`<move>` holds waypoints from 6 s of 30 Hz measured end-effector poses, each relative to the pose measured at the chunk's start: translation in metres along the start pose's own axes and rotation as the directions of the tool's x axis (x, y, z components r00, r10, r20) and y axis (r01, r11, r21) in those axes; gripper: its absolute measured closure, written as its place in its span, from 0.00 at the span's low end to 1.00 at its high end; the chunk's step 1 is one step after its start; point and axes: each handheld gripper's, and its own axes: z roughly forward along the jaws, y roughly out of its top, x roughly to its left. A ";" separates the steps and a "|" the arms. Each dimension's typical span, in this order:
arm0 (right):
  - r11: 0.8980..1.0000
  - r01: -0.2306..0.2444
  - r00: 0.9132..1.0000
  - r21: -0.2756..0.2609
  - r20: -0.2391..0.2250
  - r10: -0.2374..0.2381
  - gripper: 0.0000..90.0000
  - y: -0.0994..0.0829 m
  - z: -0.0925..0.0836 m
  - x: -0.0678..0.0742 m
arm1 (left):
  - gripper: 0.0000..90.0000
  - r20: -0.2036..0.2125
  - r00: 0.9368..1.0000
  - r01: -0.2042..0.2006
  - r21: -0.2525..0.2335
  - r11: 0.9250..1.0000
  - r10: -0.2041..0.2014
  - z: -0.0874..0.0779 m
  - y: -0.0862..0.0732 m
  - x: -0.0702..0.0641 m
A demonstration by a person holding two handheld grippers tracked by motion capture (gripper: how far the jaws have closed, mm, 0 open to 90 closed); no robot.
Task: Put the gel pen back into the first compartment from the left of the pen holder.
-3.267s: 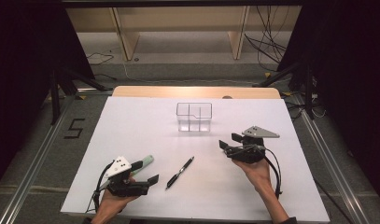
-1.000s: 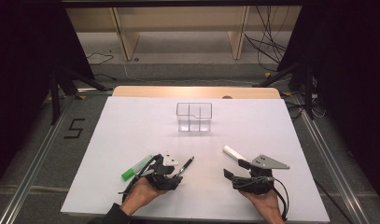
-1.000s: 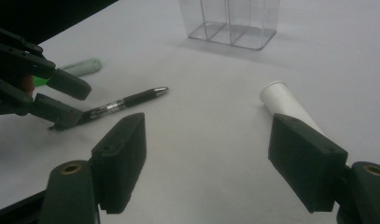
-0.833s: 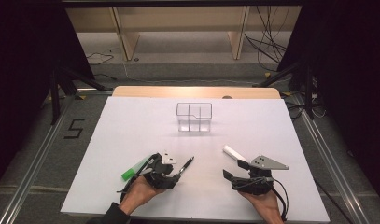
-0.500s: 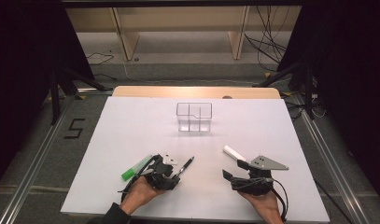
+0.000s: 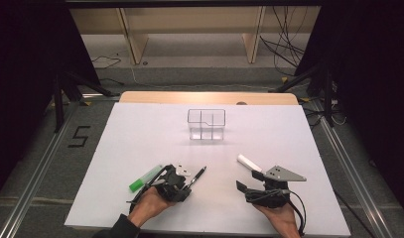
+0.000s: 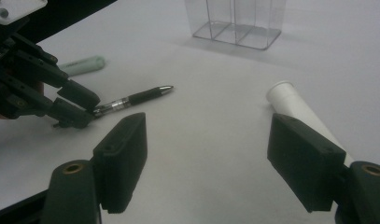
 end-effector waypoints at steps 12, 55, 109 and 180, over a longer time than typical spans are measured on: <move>1.000 0.008 1.000 0.000 0.003 -0.008 0.33 0.000 0.000 0.002 | 0.84 0.055 0.998 0.032 -0.008 0.999 -0.032 -0.001 -0.002 0.010; 0.993 -0.120 0.972 -0.002 -0.202 0.117 0.33 0.015 0.021 0.022 | 0.84 0.202 0.975 0.158 -0.362 0.919 -0.089 -0.022 -0.012 0.007; 0.933 -0.355 0.826 0.052 -0.450 0.340 0.89 0.037 0.063 0.030 | 0.81 0.319 0.948 0.164 -0.494 0.854 0.003 -0.019 -0.017 -0.015; 0.977 -0.134 0.983 -0.167 -0.143 0.111 0.89 0.209 0.121 -0.007 | 0.17 0.090 0.986 0.166 -0.484 0.859 -0.140 -0.053 -0.064 0.036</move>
